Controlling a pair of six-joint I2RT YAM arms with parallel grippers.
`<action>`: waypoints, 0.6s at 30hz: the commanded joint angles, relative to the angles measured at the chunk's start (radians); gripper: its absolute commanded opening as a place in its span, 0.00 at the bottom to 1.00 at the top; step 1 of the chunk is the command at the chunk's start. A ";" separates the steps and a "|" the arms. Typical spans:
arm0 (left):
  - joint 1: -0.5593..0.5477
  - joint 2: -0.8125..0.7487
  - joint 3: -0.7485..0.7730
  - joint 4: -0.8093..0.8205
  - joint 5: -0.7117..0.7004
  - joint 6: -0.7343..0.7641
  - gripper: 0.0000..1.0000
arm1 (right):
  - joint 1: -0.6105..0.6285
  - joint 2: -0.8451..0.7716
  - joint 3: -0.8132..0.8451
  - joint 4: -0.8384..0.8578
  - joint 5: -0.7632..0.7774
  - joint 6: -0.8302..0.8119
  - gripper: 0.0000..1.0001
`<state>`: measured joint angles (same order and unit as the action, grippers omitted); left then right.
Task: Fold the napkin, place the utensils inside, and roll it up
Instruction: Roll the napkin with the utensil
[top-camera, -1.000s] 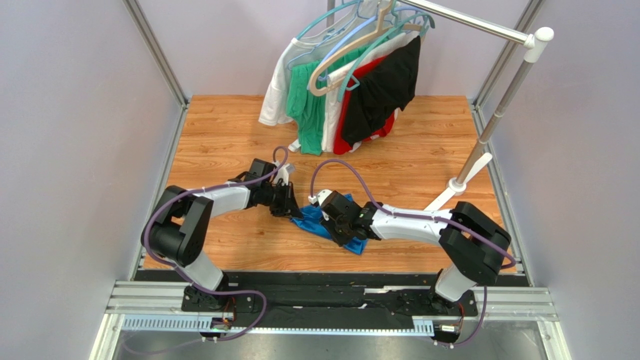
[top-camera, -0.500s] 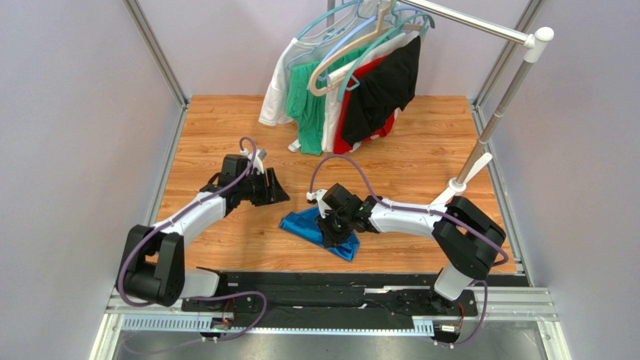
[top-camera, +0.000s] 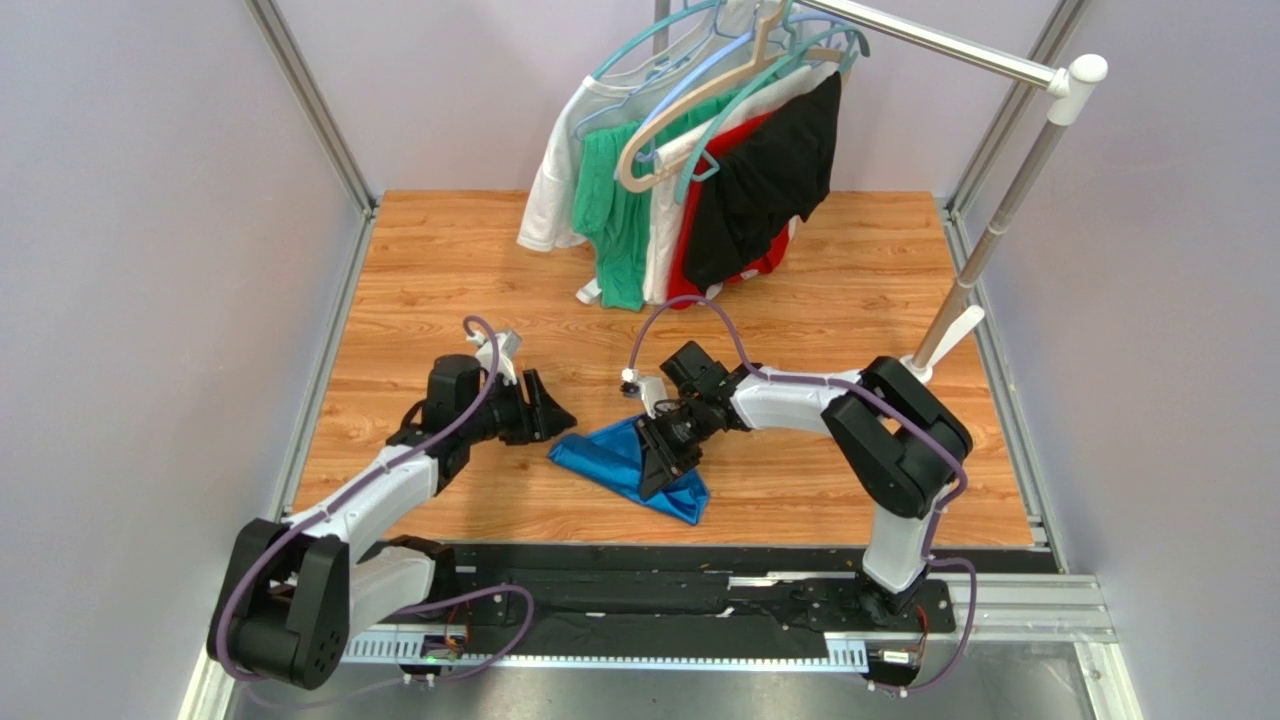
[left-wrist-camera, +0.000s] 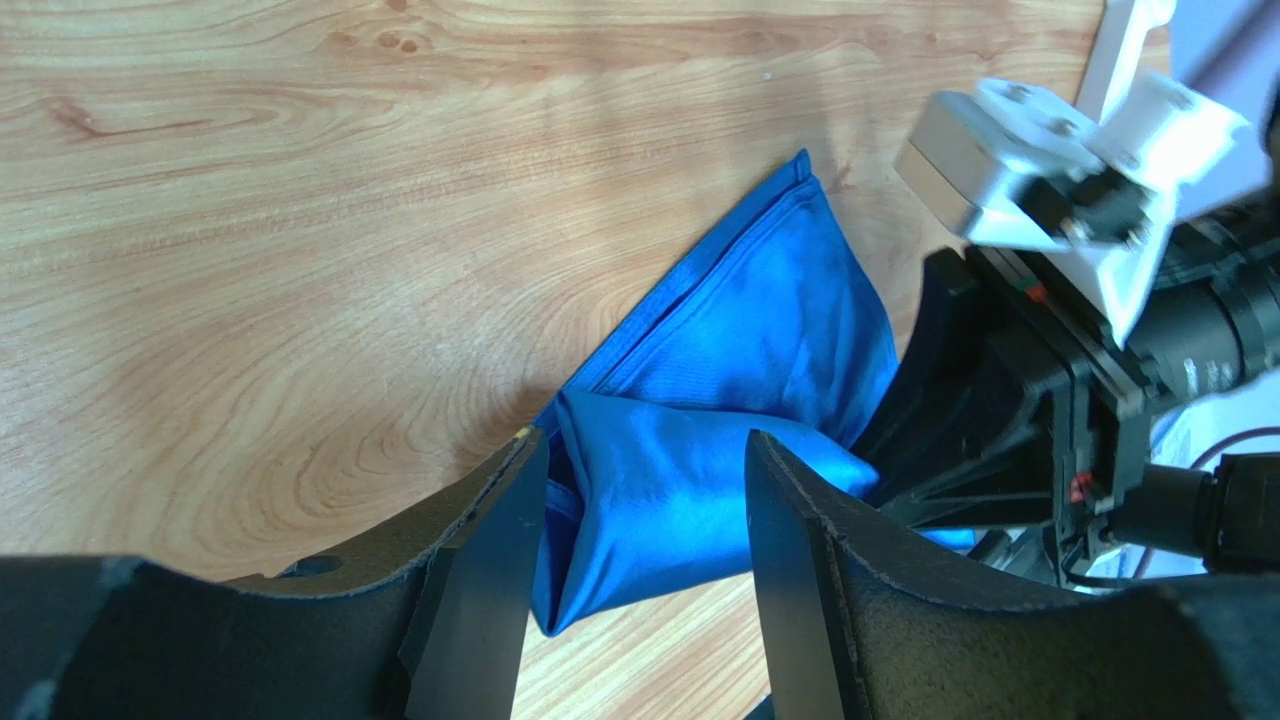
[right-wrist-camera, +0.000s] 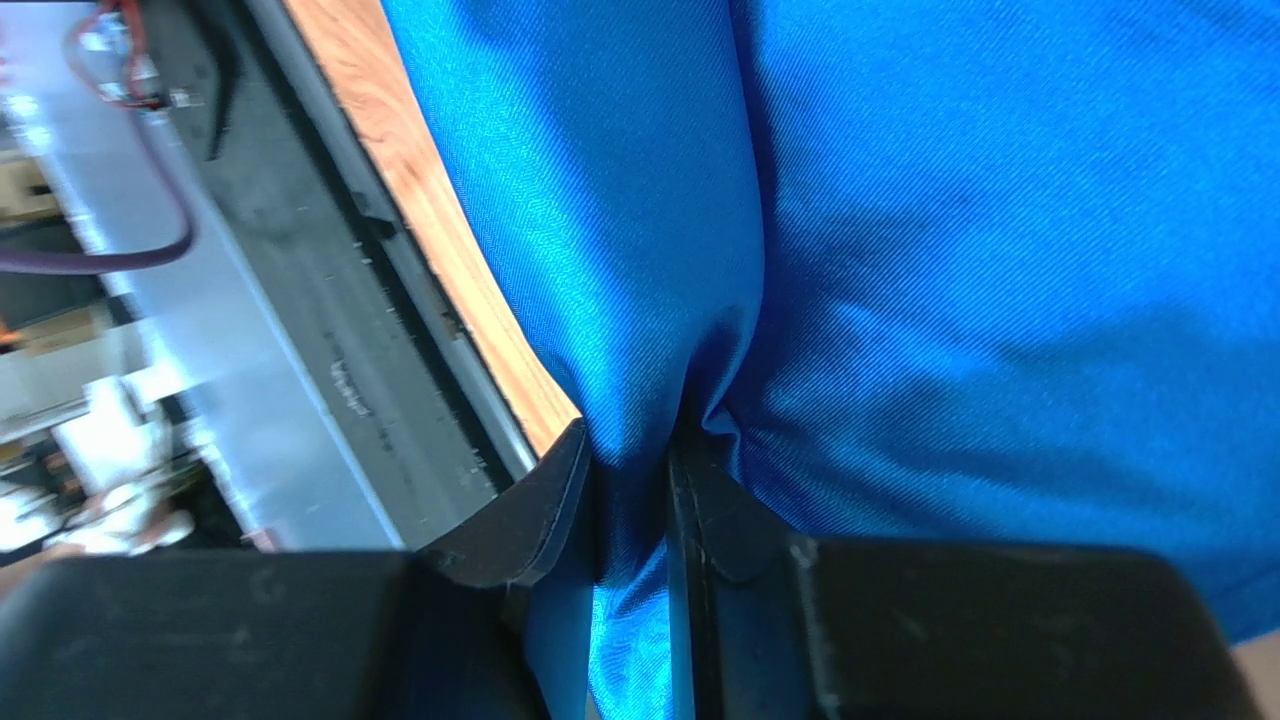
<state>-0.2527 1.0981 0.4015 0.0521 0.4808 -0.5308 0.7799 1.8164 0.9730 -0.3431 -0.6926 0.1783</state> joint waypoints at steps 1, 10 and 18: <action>0.001 -0.053 -0.041 0.121 0.015 -0.009 0.60 | -0.031 0.083 -0.002 -0.073 -0.053 -0.056 0.05; 0.001 -0.067 -0.098 0.175 0.022 -0.009 0.60 | -0.105 0.167 0.038 -0.085 -0.200 -0.085 0.04; 0.000 -0.024 -0.130 0.244 0.077 -0.018 0.59 | -0.137 0.233 0.067 -0.099 -0.271 -0.097 0.04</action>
<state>-0.2527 1.0523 0.2836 0.2062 0.4976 -0.5377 0.6521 1.9915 1.0359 -0.3912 -1.0187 0.1341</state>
